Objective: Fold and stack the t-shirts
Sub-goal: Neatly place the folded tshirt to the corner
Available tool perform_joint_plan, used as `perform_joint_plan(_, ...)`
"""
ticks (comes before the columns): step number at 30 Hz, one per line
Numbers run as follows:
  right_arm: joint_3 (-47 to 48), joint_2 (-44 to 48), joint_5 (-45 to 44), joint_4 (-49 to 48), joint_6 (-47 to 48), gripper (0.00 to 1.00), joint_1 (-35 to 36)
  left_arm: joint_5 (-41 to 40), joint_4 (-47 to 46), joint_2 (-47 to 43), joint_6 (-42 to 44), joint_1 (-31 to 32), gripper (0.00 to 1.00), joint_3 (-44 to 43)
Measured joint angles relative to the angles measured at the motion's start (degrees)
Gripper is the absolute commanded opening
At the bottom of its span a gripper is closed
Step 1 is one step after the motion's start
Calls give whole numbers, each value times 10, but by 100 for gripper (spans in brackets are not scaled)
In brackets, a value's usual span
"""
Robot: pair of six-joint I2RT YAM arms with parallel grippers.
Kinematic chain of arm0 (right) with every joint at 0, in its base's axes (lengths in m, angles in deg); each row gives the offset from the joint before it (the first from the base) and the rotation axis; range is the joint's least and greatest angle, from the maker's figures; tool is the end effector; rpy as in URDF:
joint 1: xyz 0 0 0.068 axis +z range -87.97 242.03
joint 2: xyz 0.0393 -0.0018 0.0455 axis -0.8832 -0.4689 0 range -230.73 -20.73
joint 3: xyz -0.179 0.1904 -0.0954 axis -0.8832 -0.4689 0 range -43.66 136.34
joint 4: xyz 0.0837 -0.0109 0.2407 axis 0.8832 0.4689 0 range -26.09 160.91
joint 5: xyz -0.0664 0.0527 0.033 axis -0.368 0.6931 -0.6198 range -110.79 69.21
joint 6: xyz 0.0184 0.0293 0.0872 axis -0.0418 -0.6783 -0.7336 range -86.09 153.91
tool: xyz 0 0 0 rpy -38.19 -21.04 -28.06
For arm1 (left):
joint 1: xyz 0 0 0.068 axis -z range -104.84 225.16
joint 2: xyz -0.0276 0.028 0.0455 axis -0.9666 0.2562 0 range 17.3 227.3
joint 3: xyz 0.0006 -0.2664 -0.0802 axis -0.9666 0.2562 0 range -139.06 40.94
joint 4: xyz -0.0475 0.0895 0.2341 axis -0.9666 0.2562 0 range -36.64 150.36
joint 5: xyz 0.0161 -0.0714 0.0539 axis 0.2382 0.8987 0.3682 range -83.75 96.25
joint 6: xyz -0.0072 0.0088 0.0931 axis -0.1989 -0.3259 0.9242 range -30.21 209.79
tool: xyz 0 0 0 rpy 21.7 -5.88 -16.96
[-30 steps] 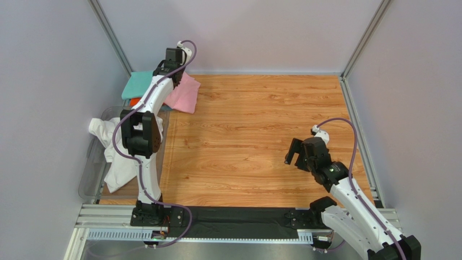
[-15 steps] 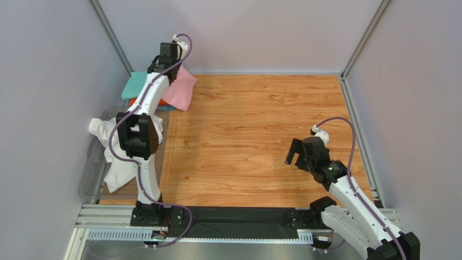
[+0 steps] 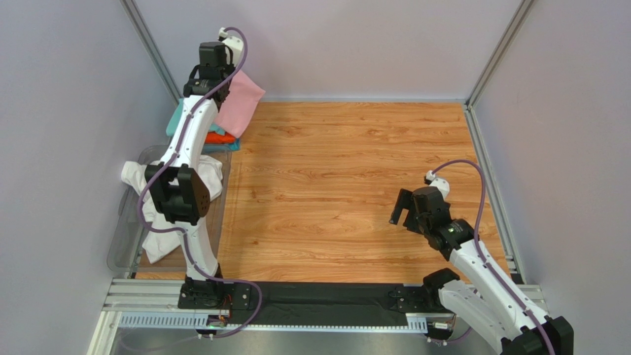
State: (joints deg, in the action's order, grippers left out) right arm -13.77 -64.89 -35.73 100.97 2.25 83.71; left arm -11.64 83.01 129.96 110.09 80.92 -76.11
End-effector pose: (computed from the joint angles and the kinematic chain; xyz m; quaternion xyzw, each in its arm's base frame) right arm 0.1657 0.0423 0.1791 0.1243 0.9283 0.0378 0.3485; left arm 0.4966 -0.0240 0.3744 0.1070 0.8316 0.1971 0.5081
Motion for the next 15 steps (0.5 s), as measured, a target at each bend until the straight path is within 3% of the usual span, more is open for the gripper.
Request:
perform_joint_plan(8,0,-10,-4,0,0,100,0,26,0,7,-5,-47,0,-2)
perform_joint_plan(15,2,-41,-14,2,0,100,0,41,-3,101,-16,-91,0,-55)
